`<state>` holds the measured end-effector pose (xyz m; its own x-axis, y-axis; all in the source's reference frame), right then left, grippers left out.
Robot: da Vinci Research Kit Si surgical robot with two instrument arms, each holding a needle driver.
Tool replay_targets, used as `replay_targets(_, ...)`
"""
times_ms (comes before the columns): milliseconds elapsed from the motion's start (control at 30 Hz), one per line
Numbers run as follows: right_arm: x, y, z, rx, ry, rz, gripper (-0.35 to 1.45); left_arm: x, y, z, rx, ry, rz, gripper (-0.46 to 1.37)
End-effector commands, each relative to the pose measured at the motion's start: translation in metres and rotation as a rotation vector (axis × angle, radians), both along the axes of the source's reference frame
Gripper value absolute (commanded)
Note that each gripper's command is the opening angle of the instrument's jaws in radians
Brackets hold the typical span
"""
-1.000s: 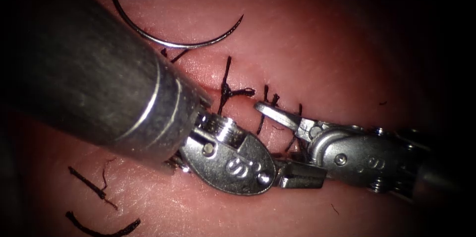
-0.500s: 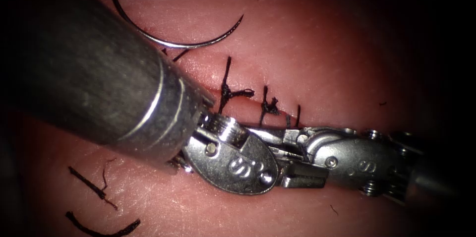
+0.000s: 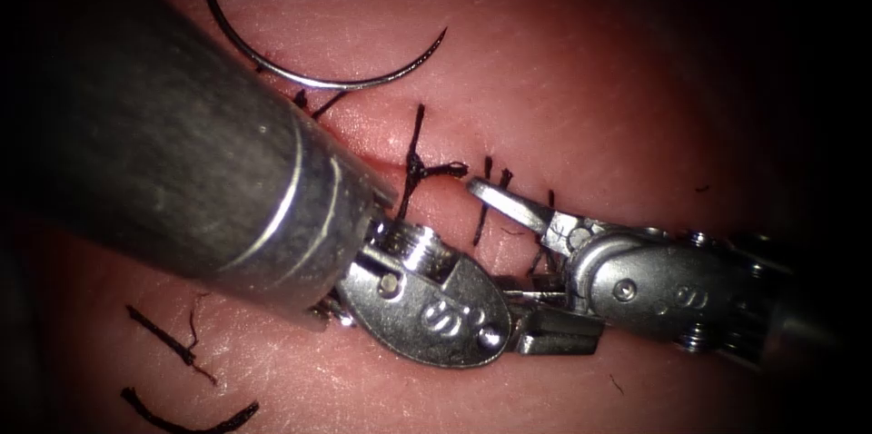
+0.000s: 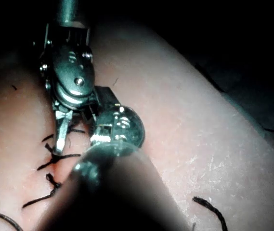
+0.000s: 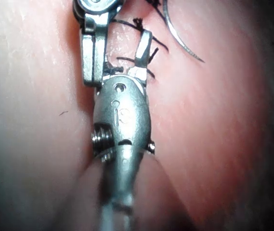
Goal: Wound Closure
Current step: Cut the suture with the right gripper, then drop the suture end from the left gripper
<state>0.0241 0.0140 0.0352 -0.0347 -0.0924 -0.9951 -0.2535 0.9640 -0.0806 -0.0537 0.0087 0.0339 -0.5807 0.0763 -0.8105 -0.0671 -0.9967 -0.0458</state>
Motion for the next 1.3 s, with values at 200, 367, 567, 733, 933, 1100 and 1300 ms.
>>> replay_targets(200, -0.0016, 0.0002, 0.0003, 0.002, -0.015, 0.004, 1.42, 0.0, -0.0001, -0.0002, 0.004, -0.001, 0.006, -0.35)
replay_targets(367, -0.0039, 0.0006, 0.0002, -0.015, -0.021, -0.003, 1.4, 0.0, -0.0004, -0.0006, 0.004, 0.0, 0.005, -0.35)
replay_targets(567, -0.0062, 0.0011, -0.0002, -0.04, -0.039, -0.002, 1.38, -0.0006, -0.0009, -0.001, 0.002, 0.005, -0.001, -0.35)
replay_targets(733, -0.0096, 0.0022, -0.0003, -0.068, -0.073, 0.008, 1.34, -0.0017, -0.0016, -0.0015, 0.056, -0.011, -0.029, -0.35)
replay_targets(933, -0.0119, 0.0028, 0.0, -0.065, -0.095, 0.035, 1.31, -0.0035, -0.0026, -0.0017, 0.175, -0.069, -0.065, -0.35)
replay_targets(1100, -0.0134, 0.0029, 0.0002, -0.062, -0.125, 0.057, 1.28, -0.0049, -0.004, -0.0008, 0.246, -0.1, -0.083, -0.35)
replay_targets(1300, -0.0138, 0.003, 0.0002, -0.062, -0.14, 0.077, 1.29, -0.0047, -0.0057, 0.0002, 0.413, -0.128, -0.167, -0.35)
